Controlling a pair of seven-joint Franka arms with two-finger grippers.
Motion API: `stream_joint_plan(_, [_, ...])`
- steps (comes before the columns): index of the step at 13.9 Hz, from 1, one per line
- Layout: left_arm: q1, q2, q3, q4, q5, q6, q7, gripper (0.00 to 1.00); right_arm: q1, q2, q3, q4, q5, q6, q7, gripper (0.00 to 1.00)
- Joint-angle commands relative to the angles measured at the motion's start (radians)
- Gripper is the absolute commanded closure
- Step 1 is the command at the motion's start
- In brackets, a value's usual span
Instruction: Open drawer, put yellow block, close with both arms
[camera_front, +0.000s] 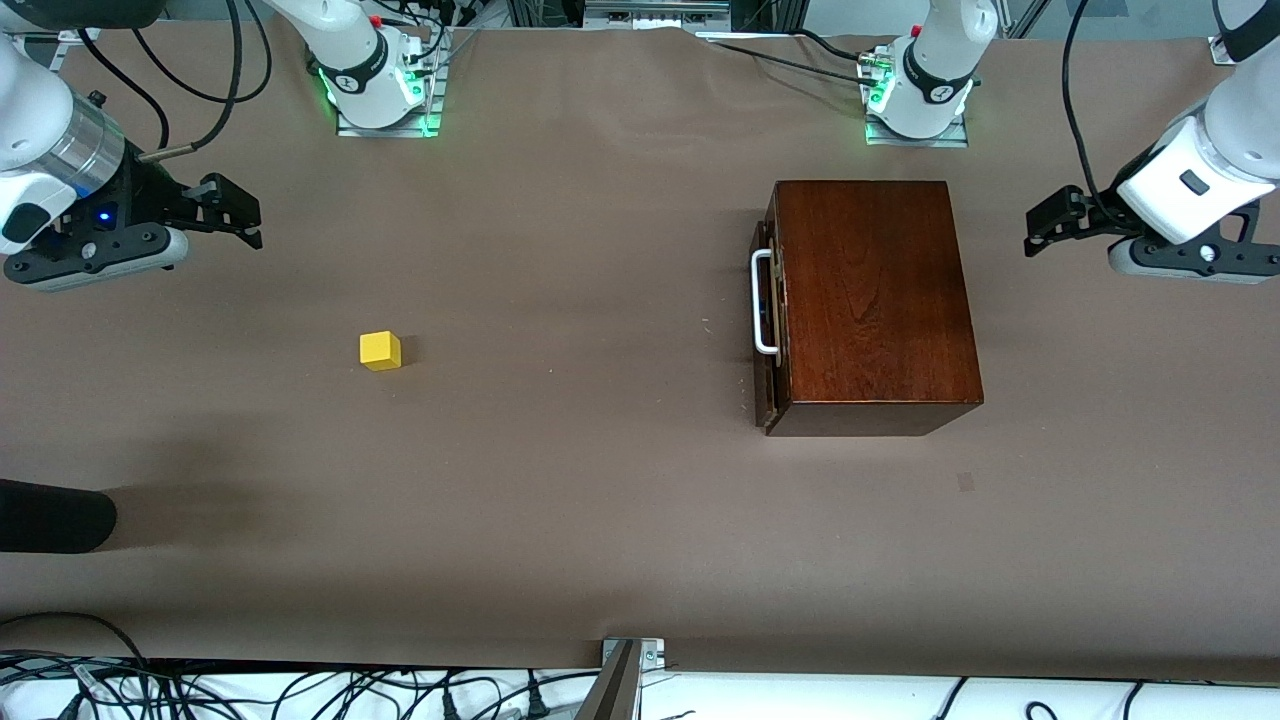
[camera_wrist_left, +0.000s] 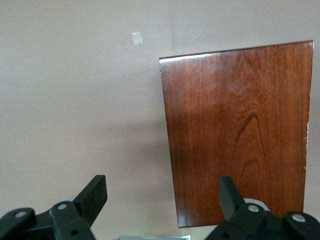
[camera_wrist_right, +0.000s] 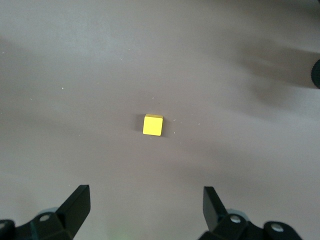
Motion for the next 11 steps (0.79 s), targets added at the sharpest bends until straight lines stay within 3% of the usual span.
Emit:
stream_joint_plan(1, [-0.003, 0.026, -0.011, 0.039, -0.021, -0.048, -0.003, 0.00, -0.008, 0.005, 0.007, 0.021, -0.004, -0.007, -0.009, 0.00])
stream_joint_plan(5, [-0.011, 0.038, -0.022, 0.039, -0.022, -0.071, 0.013, 0.00, -0.006, 0.005, 0.008, 0.021, -0.009, -0.002, -0.007, 0.00])
stream_joint_plan(11, [-0.026, 0.126, -0.207, 0.038, -0.010, 0.038, -0.136, 0.00, -0.013, 0.006, 0.005, 0.021, -0.011, 0.013, 0.001, 0.00])
